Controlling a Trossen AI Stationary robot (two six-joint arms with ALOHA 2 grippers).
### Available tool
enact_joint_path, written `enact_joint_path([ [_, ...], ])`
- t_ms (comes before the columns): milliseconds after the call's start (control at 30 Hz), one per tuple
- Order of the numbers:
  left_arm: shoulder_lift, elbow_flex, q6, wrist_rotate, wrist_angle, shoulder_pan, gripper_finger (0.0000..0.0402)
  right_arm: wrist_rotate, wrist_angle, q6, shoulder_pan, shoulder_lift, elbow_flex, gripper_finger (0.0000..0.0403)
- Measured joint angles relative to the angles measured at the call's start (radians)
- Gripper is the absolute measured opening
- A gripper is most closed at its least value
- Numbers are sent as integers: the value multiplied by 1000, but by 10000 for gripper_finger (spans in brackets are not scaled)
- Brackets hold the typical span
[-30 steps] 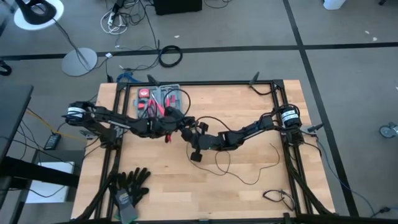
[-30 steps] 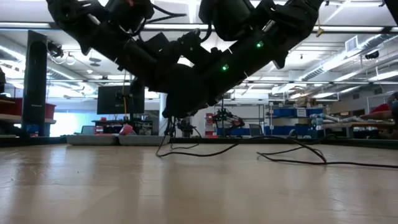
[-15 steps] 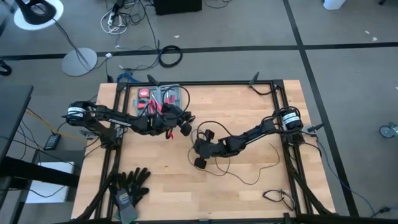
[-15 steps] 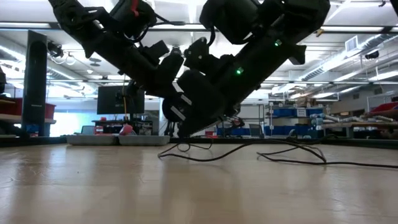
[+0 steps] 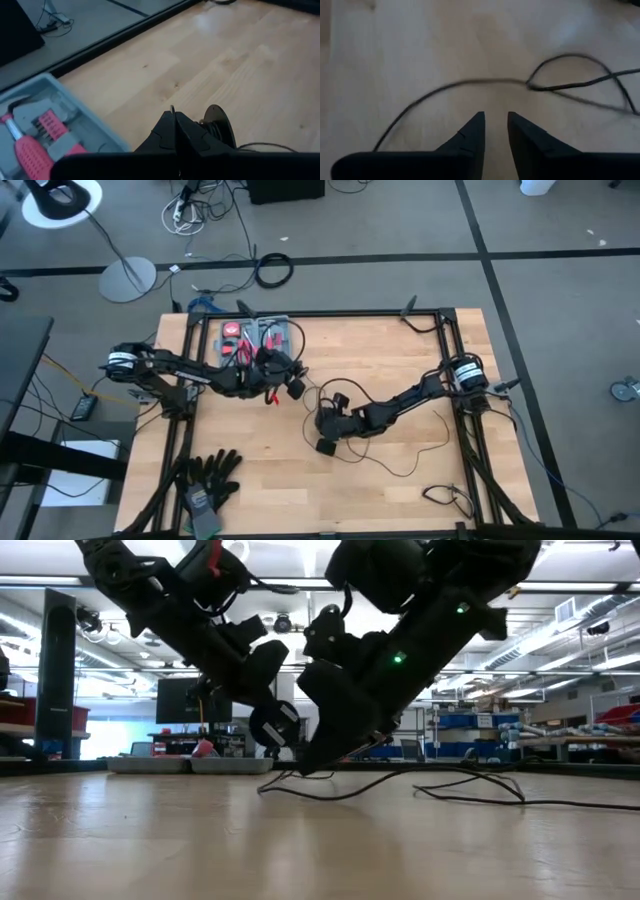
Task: Coil cords
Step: Coil the black wire onto the spool
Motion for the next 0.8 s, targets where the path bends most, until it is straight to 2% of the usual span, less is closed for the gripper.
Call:
enact_joint_path([
  [200,0,-35,-34,0,18,0,0,123,-146,7,35,-48,-1,81],
  [400,0,-46,-50,0,43,-3,0,345,-366,47,78,-165,-1,68],
  [533,0,-46,-30,0,76,-15,0,508,-355,109,104,-238,-96,63],
  [600,-1,-46,-29,1,82,-22,0,577,-295,213,116,-278,-199,62],
  [667,-1,-46,-27,1,84,-28,0,640,-132,334,127,-310,-327,63],
  [733,-1,-46,-20,1,85,-33,0,663,133,397,130,-322,-461,63],
  [800,-1,-46,-5,1,89,-38,0,605,455,353,111,-317,-584,63],
])
